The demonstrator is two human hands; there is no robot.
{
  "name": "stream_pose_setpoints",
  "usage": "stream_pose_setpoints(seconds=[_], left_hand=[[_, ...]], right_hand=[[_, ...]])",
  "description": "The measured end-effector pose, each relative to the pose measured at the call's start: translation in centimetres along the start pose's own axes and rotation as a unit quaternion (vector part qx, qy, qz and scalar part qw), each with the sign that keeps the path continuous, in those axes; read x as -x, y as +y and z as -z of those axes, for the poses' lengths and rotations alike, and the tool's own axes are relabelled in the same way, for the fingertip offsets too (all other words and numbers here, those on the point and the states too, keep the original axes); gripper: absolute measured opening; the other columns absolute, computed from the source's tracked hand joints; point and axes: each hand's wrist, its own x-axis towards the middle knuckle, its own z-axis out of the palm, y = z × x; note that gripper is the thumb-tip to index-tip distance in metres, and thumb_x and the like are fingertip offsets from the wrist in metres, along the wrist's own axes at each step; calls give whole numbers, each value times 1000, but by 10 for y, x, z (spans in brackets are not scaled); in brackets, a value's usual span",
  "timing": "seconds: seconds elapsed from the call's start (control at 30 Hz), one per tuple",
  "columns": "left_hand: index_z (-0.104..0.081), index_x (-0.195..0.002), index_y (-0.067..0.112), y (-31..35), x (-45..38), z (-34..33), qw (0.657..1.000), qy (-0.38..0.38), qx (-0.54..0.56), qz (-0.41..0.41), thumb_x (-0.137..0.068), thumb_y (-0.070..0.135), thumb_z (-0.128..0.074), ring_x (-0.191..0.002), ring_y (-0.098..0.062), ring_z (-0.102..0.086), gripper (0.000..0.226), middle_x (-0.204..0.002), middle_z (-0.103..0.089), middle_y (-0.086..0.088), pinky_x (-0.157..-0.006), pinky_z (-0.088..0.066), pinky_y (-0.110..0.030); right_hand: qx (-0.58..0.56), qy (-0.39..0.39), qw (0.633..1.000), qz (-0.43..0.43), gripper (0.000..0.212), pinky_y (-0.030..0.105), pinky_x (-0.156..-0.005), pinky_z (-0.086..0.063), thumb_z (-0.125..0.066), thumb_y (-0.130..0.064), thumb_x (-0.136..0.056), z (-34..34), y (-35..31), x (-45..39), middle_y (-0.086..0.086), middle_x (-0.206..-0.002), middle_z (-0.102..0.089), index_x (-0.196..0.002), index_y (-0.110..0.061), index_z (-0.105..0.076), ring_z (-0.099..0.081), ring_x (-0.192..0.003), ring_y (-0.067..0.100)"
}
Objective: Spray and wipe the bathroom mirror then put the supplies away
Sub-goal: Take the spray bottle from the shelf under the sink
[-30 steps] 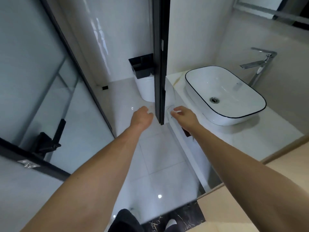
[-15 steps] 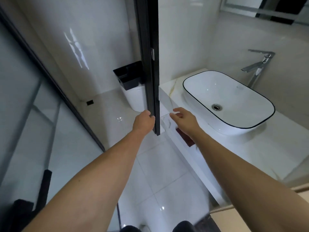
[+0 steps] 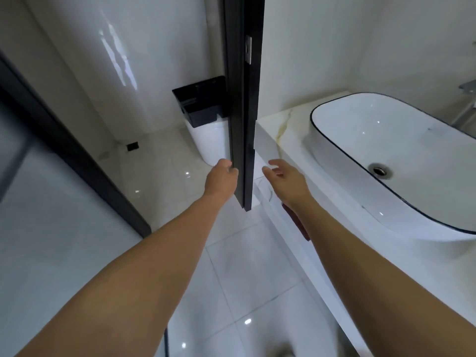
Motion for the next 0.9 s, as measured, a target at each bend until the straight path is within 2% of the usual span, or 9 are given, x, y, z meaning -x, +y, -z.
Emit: stream_pose_setpoints(seconds=[0.07, 0.13, 0.43, 0.57, 0.67, 0.8, 0.9], left_hand=[[-52, -132, 14, -26, -21, -24, 1000, 16, 18, -6, -99, 21, -46, -109, -29, -57, 34, -127, -59, -9, -96, -50, -41], [-52, -131, 12, -56, -40, -49, 999, 27, 22, -17, -100, 20, -46, -110, -31, -57, 32, -124, -57, -9, -96, -50, -44], [-52, -135, 15, -193, -120, -174, 994, 49, 57, -77, -101, 18, -45, -121, -26, -54, 35, -137, -54, -5, -95, -44, -33], [-50, -135, 16, -234, -137, -230, 992, 11, 61, -112, -100, 16, -44, -121, -28, -54, 36, -138, -53, -7, -101, -47, -39], [-50, -136, 16, -251, -137, -269, 989, -26, 30, -140, -100, 14, -42, -122, -28, -53, 37, -138, -51, -7, -95, -44, -32], [-49, -137, 15, -255, -125, -311, 982, -73, 16, -173, -99, 14, -41, -121, -31, -53, 39, -140, -50, -6, -103, -44, -39], [-51, -136, 14, -242, -110, -343, 976, -103, 21, -192, -100, 13, -41, -123, -30, -52, 38, -141, -51, -6, -103, -42, -35]], right_hand=[[10, -5, 1000, 6, 46, 31, -96, -45, -50, -49, -100, -28, 26, -17, 4, -134, -62, -138, -24, -53, -59, -122, 23], [24, -11, 1000, 14, 48, 33, -101, -45, -50, -48, -100, -57, 55, -32, 5, -136, -62, -140, -22, -52, -57, -125, 23], [34, 46, 998, 39, 49, 28, -91, -41, -52, -48, -99, -161, 200, -80, 3, -135, -62, -139, -21, -53, -58, -123, 21], [39, 79, 996, 33, 45, 29, -91, -42, -52, -44, -99, -187, 256, -77, 5, -132, -63, -138, -19, -54, -59, -120, 21], [34, 102, 994, 0, 43, 31, -94, -43, -52, -43, -100, -195, 295, -69, 5, -131, -64, -137, -20, -55, -60, -119, 23], [19, 148, 988, -49, 39, 30, -95, -44, -51, -36, -101, -187, 334, -48, 7, -129, -65, -136, -20, -57, -61, -116, 24], [42, 191, 977, -83, 31, 34, -96, -48, -48, -27, -102, -171, 365, -24, 10, -125, -66, -128, -17, -61, -62, -113, 27]])
